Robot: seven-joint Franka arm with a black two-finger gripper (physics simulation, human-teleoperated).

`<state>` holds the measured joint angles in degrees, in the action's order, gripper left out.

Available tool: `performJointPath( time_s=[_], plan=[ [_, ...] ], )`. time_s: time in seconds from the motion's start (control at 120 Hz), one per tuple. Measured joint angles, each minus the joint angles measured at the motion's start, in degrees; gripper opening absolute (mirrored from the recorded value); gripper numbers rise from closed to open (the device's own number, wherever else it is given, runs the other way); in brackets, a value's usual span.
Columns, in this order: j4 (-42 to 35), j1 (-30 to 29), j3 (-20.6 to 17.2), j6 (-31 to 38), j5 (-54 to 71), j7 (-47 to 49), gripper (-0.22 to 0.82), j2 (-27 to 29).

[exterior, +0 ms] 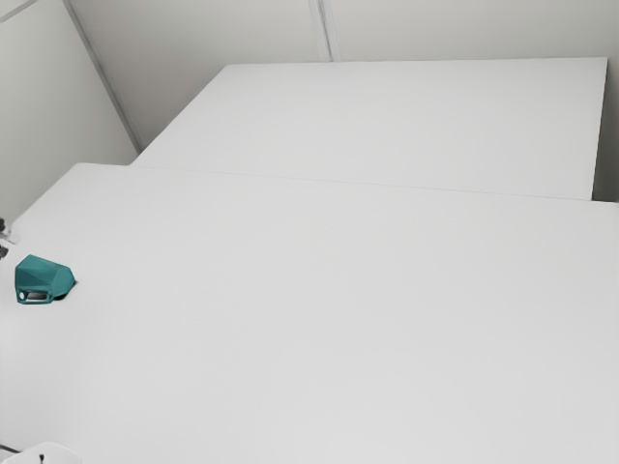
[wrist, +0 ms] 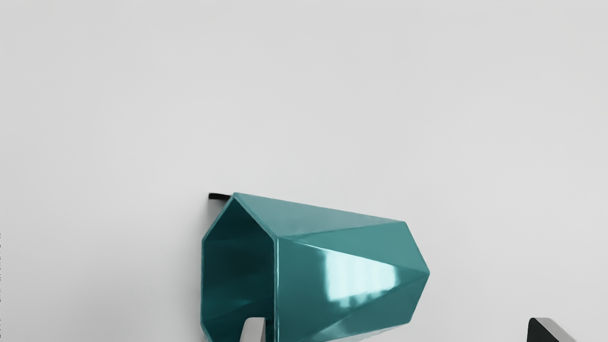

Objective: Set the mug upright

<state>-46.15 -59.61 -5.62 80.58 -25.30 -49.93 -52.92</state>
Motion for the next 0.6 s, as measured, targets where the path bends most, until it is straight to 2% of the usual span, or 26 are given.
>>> performJointPath(
  time_s=[0.258,0.6],
  plan=[
    [-1.7,-0.5,-0.8,2.3,0.0,-4.4,0.6,-1.6],
    [-4.9,-0.9,-0.8,1.7,-0.8,-8.0,0.6,-2.2]
  ],
)
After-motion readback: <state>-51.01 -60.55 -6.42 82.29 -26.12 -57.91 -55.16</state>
